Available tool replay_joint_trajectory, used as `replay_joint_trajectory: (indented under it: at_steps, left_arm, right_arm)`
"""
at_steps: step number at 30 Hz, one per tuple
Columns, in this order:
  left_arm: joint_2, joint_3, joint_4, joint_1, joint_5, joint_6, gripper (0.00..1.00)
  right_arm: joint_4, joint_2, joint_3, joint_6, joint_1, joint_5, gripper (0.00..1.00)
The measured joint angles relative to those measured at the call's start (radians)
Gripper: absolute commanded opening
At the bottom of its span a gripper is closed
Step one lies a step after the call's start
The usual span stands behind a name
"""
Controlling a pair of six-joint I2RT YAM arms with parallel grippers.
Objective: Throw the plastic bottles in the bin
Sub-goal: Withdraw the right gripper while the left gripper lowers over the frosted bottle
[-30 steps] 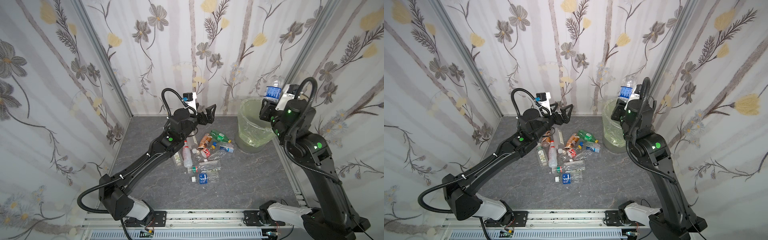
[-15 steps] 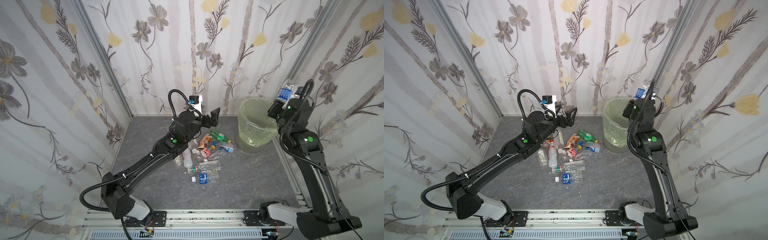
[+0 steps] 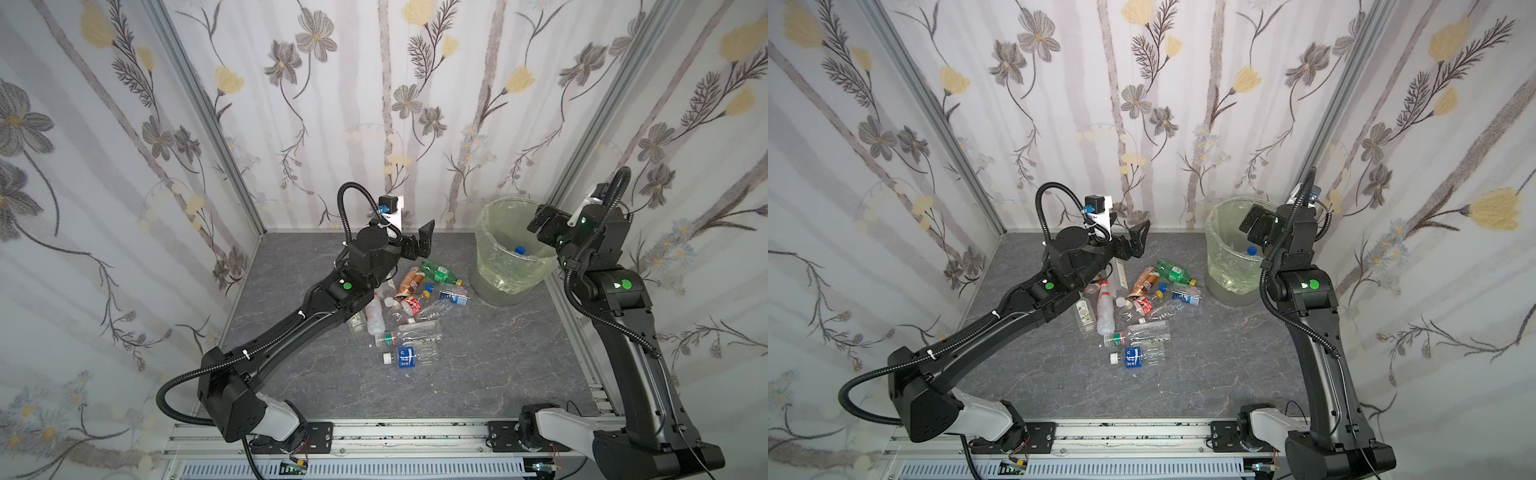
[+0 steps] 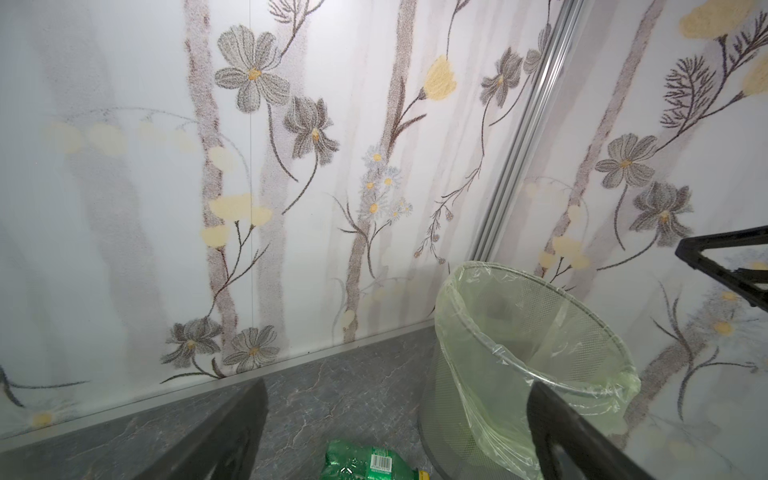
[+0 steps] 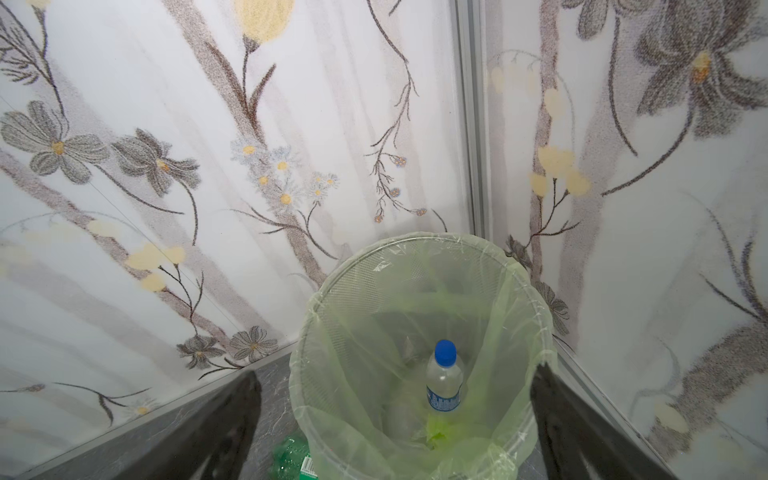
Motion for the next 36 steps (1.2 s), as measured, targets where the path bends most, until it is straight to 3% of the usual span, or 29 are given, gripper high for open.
replay_joint_trajectory:
  at_steps: [8,16,24,36]
  left_arm:
    - [-0.036,-0.021,-0.066,0.065,-0.005,0.058,1.0]
    - [-0.034,-0.037,-0.19,0.253,0.116,-0.111,1.0]
    - [0.095,0.002,-0.38,0.341,0.219,-0.293,1.0]
    - [0.425,0.17,-0.541,0.355,0.382,-0.442,1.0]
  right_arm:
    - [0.063,-0.041,-0.069,-0.009,0.012,-0.082,1.0]
    - [0.116,0.004,-0.129,-0.028,0.138,-0.134,1.0]
    - [0.198,0.108,-0.171,-0.083,0.329,-0.151,1.0]
    - [0.278,0.22,-0.24,-0.101,0.401,-0.198,1.0]
